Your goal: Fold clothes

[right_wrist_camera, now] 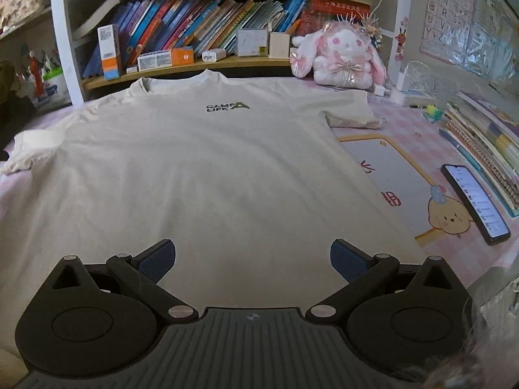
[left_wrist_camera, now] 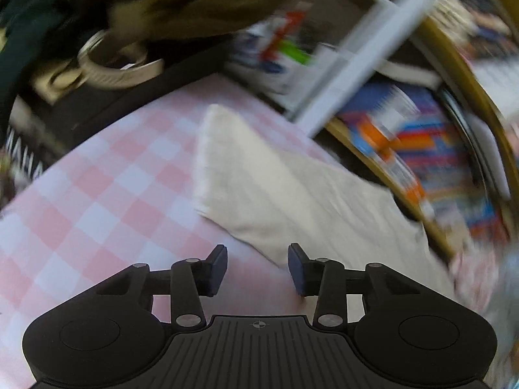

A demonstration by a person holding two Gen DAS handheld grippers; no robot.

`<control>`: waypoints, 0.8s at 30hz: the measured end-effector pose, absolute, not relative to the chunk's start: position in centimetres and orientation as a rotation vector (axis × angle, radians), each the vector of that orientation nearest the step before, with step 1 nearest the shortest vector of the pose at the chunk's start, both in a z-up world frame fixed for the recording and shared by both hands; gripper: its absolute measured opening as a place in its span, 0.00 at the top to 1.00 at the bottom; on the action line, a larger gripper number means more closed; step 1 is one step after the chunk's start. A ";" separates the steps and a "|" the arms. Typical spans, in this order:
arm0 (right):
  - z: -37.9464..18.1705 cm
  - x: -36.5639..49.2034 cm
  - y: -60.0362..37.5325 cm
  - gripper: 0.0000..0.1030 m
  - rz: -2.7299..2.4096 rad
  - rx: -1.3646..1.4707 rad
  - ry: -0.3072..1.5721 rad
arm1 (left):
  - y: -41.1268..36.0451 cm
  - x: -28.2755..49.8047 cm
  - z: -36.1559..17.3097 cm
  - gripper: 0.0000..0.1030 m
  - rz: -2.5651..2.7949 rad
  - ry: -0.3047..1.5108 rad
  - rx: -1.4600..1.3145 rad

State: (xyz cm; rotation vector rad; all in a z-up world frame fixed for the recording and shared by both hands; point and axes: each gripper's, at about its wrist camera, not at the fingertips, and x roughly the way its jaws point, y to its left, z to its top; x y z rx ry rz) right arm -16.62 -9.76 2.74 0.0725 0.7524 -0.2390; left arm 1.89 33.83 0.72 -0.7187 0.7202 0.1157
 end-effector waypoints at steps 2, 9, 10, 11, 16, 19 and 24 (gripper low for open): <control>3.0 -16.7 -9.4 0.00 -0.242 0.057 0.754 | 34.9 2.5 -0.2 0.64 0.154 0.723 -0.799; 3.6 -17.0 -8.8 0.00 -0.254 0.037 0.761 | 35.9 4.8 -1.3 0.74 0.199 0.699 -0.934; 3.6 -17.0 -8.8 0.00 -0.256 0.036 0.765 | 35.9 5.0 -1.4 0.85 0.222 0.703 -0.946; 3.5 -17.0 -8.7 0.00 -0.257 0.036 0.770 | 35.9 5.1 -1.4 0.91 0.252 0.708 -0.960; 3.4 -16.8 -8.7 0.00 -0.261 0.046 0.777 | 35.3 3.4 -0.4 0.95 0.287 0.652 -1.016; 3.3 -16.6 -8.8 0.00 -0.264 0.056 0.777 | 34.7 3.2 0.4 0.94 0.258 0.649 -0.985; 3.4 -16.3 -8.9 0.00 -0.259 0.064 0.765 | 35.2 3.5 -0.4 0.94 0.262 0.679 -1.015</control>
